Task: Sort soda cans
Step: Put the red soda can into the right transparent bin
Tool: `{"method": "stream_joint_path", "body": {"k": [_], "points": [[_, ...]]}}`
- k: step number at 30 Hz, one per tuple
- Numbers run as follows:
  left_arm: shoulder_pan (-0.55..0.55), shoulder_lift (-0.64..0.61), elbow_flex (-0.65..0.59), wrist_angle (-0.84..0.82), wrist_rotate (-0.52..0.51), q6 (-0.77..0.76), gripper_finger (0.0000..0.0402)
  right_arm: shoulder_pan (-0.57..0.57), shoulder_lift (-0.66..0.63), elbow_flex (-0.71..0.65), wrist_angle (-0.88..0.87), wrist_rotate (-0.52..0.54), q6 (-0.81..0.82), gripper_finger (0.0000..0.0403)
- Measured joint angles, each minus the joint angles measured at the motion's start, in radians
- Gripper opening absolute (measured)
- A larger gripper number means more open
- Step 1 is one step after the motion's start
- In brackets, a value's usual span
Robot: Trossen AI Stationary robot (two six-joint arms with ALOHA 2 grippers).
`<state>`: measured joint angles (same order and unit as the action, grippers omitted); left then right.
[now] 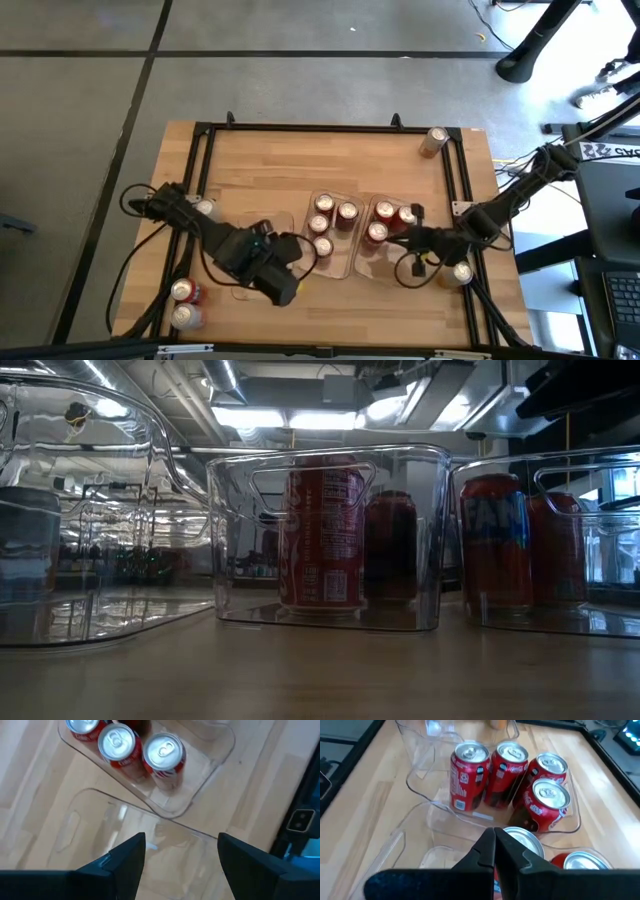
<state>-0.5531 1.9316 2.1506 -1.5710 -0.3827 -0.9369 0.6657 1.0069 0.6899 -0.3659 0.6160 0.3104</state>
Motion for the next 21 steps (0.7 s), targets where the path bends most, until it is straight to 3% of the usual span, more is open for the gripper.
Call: {"method": "stream_joint_path", "body": {"k": [4,13,21], "points": [[-0.019,0.0,0.0,0.0,0.002,-0.043,0.0257,0.011,0.0,0.0,0.001,0.02,0.002,0.0005],[-0.029,0.011,0.0,0.0,0.002,-0.069,0.039,0.009,0.01,0.0,-0.002,0.021,0.03,0.0005],[-0.028,0.016,0.0,0.021,-0.035,-0.123,0.038,0.009,0.056,0.0,0.0,0.021,0.062,0.0005]]}}
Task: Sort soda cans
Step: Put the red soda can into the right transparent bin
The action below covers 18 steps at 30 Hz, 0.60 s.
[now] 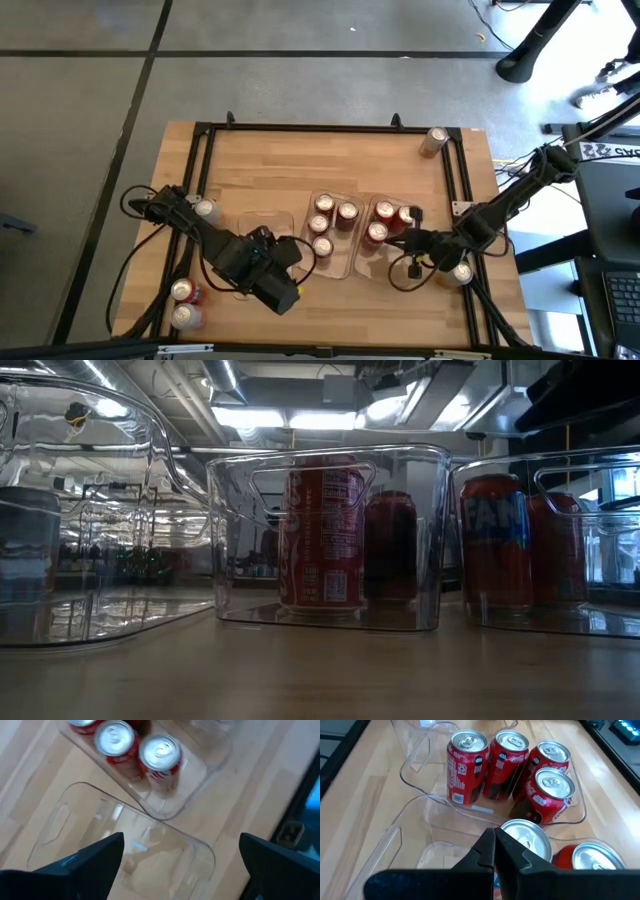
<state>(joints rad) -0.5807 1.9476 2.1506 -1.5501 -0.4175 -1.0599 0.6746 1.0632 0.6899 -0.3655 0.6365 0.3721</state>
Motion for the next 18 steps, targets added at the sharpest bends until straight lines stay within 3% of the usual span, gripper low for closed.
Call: {"method": "stream_joint_path", "body": {"k": [13,18], "points": [[-0.039,-0.007,-0.005,-0.019,0.033,-0.139,0.0381,0.0,0.106,0.0,0.01,0.0,0.05,0.0005],[-0.116,-0.019,-0.106,-0.02,0.084,-0.263,0.0382,0.0,0.145,0.0,0.031,0.0,0.05,0.0005]]}}
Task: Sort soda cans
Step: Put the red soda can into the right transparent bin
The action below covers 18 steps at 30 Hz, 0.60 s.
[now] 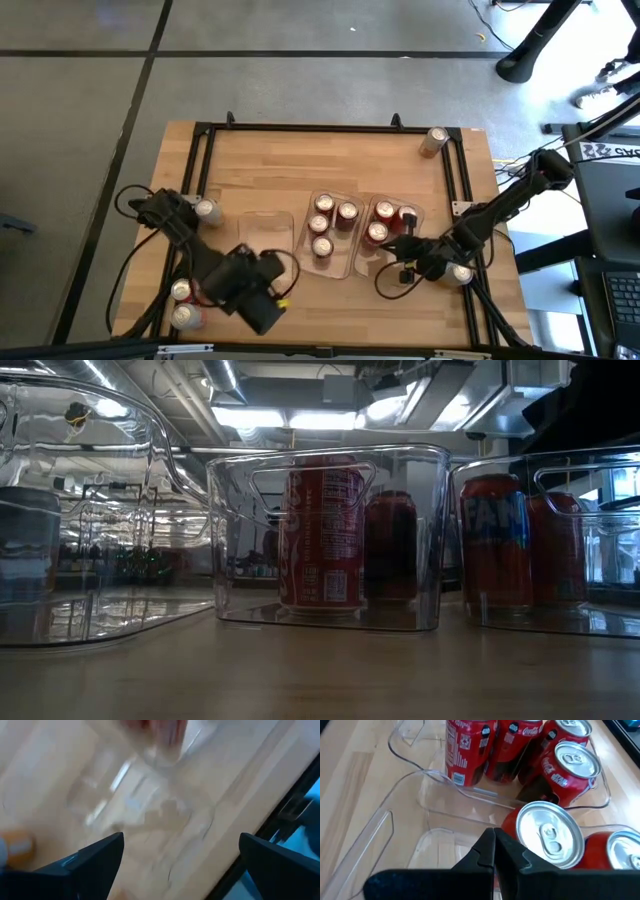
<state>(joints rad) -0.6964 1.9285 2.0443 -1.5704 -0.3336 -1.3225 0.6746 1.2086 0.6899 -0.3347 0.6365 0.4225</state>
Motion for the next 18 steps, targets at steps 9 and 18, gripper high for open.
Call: {"method": "stream_joint_path", "body": {"k": [9,18], "points": [[-0.121,-0.138,-0.301,0.0,0.202,-0.32,0.0382,-0.001,0.027,0.0,0.034,0.002,-0.001,0.0005],[-0.219,-0.338,-0.571,-0.002,0.325,-0.594,0.0382,-0.001,0.027,0.0,0.051,0.022,-0.007,0.0005]]}}
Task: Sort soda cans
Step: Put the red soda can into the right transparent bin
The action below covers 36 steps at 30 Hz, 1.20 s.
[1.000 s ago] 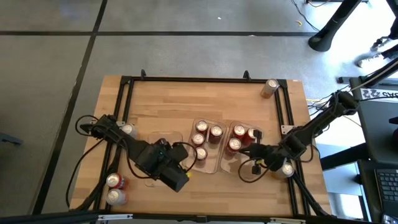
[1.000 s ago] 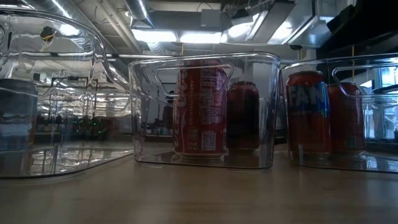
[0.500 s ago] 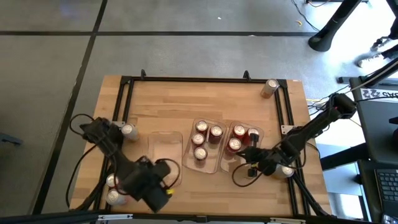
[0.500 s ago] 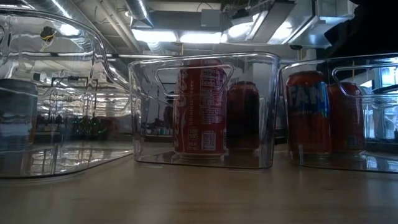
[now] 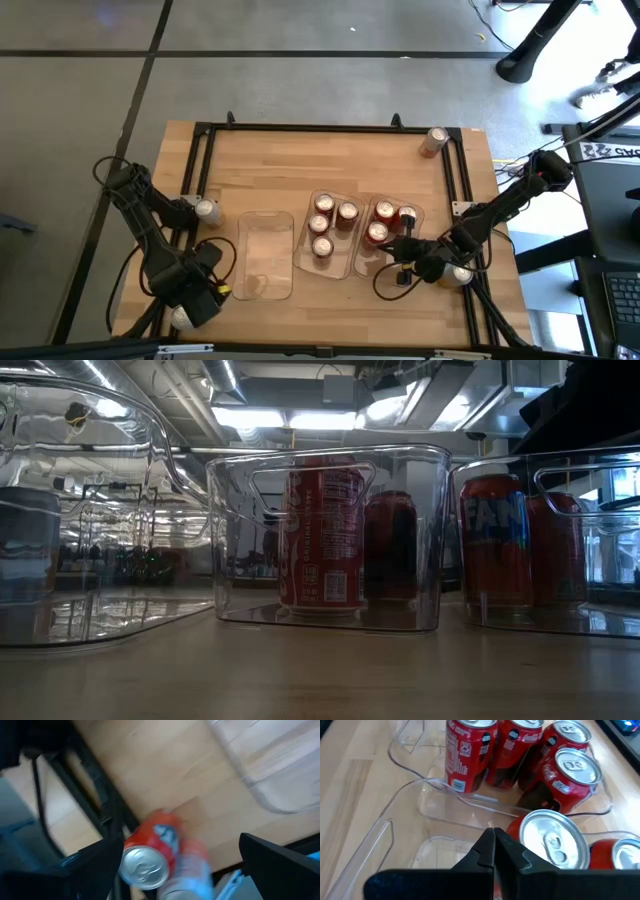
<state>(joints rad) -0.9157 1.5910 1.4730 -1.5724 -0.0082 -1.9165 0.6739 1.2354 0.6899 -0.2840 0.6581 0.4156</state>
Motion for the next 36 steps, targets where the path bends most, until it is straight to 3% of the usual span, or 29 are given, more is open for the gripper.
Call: {"method": "stream_joint_path", "body": {"k": [5,14,27,36], "points": [[-0.027,-0.007,-0.066,0.004,0.113,0.02,0.0382,0.0,0.0,0.0,0.009,0.043,-0.001,0.0005],[-0.061,-0.01,-0.146,0.04,0.183,0.052,0.0382,0.0,0.0,0.0,0.055,0.05,-0.008,0.0005],[-0.14,-0.026,-0.167,0.071,0.189,-0.094,0.0382,0.0,0.0,0.0,0.058,0.05,-0.001,0.0005],[-0.159,-0.031,-0.269,0.221,0.189,-0.119,0.0382,0.0,0.053,0.0,0.085,0.05,-0.002,0.0005]]}}
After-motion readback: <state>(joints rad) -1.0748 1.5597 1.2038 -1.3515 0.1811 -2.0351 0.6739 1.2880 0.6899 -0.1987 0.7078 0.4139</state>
